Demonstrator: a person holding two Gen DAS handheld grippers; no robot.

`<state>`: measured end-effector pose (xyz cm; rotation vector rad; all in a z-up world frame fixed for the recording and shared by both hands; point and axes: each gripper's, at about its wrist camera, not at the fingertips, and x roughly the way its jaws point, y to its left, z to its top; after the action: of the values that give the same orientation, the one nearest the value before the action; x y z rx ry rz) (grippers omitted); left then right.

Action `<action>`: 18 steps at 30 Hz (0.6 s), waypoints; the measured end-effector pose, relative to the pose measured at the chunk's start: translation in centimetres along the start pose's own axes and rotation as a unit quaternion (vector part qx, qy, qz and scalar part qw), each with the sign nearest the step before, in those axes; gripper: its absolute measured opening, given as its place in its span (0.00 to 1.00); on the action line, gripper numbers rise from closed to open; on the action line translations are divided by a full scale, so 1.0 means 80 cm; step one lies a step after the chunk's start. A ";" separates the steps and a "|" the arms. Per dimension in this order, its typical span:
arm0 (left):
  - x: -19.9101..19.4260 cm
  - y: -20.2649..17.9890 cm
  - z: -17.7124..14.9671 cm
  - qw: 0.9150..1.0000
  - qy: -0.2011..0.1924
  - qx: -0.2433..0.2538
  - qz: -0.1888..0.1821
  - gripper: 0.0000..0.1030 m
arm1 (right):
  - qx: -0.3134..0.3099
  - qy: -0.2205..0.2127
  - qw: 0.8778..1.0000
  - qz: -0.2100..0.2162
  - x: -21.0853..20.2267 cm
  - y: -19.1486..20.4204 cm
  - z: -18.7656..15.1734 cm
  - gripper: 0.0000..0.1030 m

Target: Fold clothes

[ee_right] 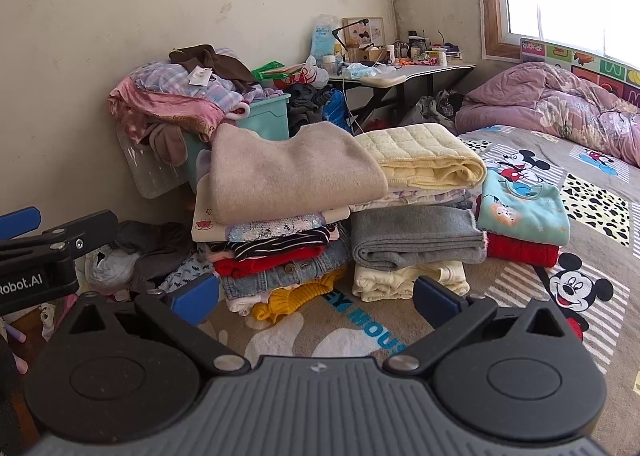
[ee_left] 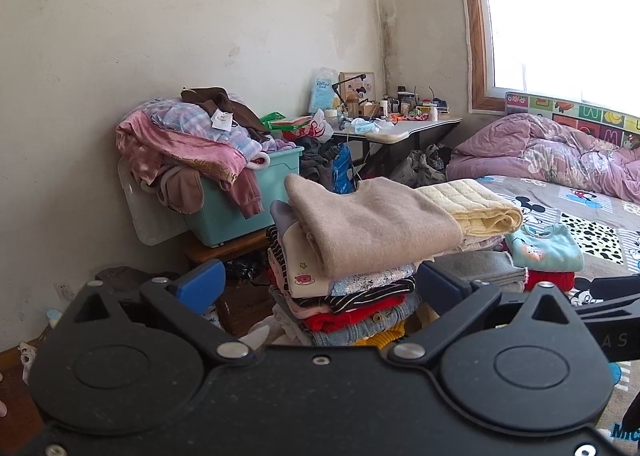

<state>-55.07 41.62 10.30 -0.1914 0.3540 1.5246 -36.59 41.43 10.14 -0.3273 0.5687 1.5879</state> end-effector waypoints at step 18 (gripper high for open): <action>0.004 -0.012 -0.003 1.000 0.004 0.018 0.009 1.00 | 0.007 -0.006 1.000 0.011 0.004 -0.007 -0.003 1.00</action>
<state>-54.17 41.78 9.88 -0.1659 0.3903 1.5335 -36.12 41.55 9.68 -0.3022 0.5763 1.6052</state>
